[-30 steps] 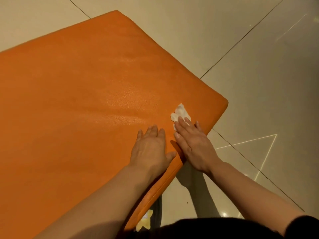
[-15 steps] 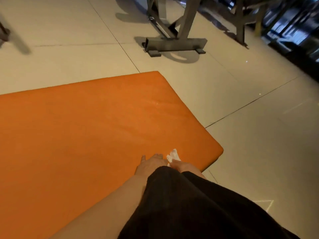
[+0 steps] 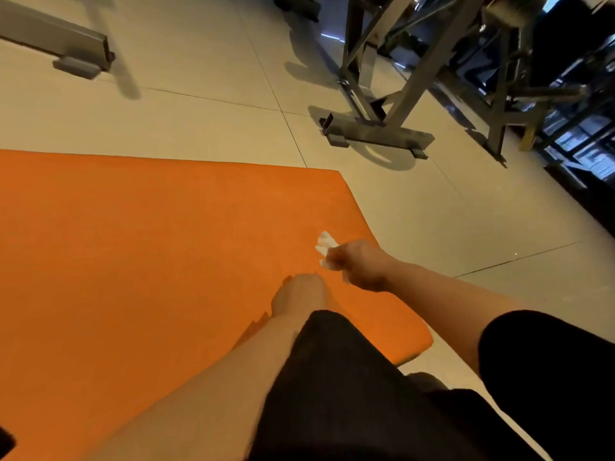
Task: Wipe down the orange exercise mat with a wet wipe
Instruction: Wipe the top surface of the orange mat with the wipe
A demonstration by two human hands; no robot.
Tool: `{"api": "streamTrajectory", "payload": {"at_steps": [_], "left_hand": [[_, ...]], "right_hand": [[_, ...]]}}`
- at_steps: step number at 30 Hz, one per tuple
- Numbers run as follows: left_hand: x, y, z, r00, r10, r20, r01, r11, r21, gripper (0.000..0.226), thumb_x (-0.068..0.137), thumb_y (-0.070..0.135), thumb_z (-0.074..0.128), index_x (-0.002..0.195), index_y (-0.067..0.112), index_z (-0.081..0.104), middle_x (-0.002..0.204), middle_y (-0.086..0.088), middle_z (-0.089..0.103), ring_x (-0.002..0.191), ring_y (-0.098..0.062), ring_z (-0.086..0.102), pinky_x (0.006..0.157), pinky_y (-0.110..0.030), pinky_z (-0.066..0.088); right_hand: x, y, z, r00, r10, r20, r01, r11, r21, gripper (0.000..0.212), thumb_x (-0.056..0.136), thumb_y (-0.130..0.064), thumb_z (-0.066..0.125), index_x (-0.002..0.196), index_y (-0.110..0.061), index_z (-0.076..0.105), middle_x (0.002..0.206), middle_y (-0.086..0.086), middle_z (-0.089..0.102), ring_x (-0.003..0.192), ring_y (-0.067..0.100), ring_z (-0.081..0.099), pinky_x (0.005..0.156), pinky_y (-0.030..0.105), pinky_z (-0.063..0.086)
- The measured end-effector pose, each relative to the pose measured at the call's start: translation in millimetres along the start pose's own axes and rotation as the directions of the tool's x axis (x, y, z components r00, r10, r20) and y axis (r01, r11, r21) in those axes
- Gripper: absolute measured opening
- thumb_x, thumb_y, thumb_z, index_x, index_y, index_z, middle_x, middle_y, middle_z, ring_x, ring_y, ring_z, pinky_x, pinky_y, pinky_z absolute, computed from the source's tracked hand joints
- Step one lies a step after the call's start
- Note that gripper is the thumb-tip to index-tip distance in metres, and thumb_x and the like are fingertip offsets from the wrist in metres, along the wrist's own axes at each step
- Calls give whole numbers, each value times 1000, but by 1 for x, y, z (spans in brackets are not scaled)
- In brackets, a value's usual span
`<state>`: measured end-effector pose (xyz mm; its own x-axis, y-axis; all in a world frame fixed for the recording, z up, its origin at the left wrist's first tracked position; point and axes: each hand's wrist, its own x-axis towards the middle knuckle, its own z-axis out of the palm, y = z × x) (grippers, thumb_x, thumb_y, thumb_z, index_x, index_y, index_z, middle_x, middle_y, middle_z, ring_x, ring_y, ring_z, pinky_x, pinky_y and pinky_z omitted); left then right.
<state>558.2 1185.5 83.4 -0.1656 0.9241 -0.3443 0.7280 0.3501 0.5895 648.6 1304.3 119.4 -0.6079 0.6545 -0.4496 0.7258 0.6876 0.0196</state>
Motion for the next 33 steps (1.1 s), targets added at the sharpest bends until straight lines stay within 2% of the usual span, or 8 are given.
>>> {"api": "streamTrajectory", "payload": {"at_steps": [3, 6, 10, 13, 16, 23, 28, 33], "left_hand": [[18, -10, 35, 995, -67, -79, 67, 998, -2, 24, 94, 16, 48, 117, 14, 54, 120, -9, 55, 112, -28, 54, 75, -33, 39], [28, -4, 84, 990, -127, -54, 129, 991, 29, 34, 94, 21, 50, 126, 12, 43, 126, -10, 45, 114, -29, 49, 75, -32, 35], [41, 10, 142, 994, -106, -12, 107, 991, 85, 56, 95, 18, 44, 146, 13, 23, 133, -6, 38, 119, -23, 43, 87, -29, 39], [54, 20, 162, 999, -16, -52, 21, 995, 94, 52, 96, 14, 39, 145, 15, 25, 143, -3, 31, 128, -18, 36, 98, -23, 34], [63, 34, 176, 999, 8, -42, 0, 983, 181, 62, 97, 17, 42, 152, 13, 13, 157, -5, 14, 142, -19, 20, 113, -22, 19], [76, 60, 205, 1000, 10, -29, -3, 968, 249, 70, 97, 21, 44, 155, 12, 5, 162, -3, -1, 149, -17, -2, 120, -28, -1], [81, 65, 212, 1000, 24, -11, -20, 946, 323, 72, 100, 34, 45, 155, 14, 2, 162, -4, -5, 149, -14, -1, 118, -29, -5], [86, 72, 214, 999, -5, 38, -11, 912, 410, 72, 100, 35, 44, 154, 12, 3, 162, -8, -3, 149, -18, 1, 118, -32, -2]], "right_hand": [[6, 3, 51, 992, -87, 93, 90, 995, -37, 21, 93, -1, 49, 106, -13, 61, 112, 8, 62, 87, 24, 53, 61, 27, 31], [-10, 11, 134, 937, -192, 293, 215, 975, -48, 23, 86, -7, 59, 108, -6, 63, 116, 13, 60, 92, 34, 61, 70, 36, 46], [-38, 46, 208, 937, -349, -15, 344, 916, 205, 34, 81, -19, 48, 105, -5, 68, 114, 15, 64, 95, 27, 65, 81, 30, 56], [-35, 97, 226, 891, -439, -117, 441, 898, -8, 46, 94, -35, 38, 129, -14, 60, 134, 6, 59, 123, 18, 56, 110, 37, 39], [-35, 153, 234, 950, -290, -113, 268, 947, -177, 49, 97, -40, 31, 132, -21, 60, 136, -1, 58, 125, 12, 55, 117, 42, 28], [-56, 137, 253, 983, -144, -116, 156, 983, 101, 66, 103, -39, 5, 133, -17, 59, 138, 3, 56, 126, 16, 55, 109, 39, 35], [-59, 197, 248, 977, -171, -125, 190, 969, 159, 91, 87, -60, -19, 151, -20, 32, 159, 1, 24, 147, 14, 21, 113, 39, -13], [-67, 184, 235, 993, -43, -114, 71, 964, 256, 91, 79, -60, -17, 156, -19, 11, 162, 1, 3, 149, 13, 0, 108, 26, -23]]}}
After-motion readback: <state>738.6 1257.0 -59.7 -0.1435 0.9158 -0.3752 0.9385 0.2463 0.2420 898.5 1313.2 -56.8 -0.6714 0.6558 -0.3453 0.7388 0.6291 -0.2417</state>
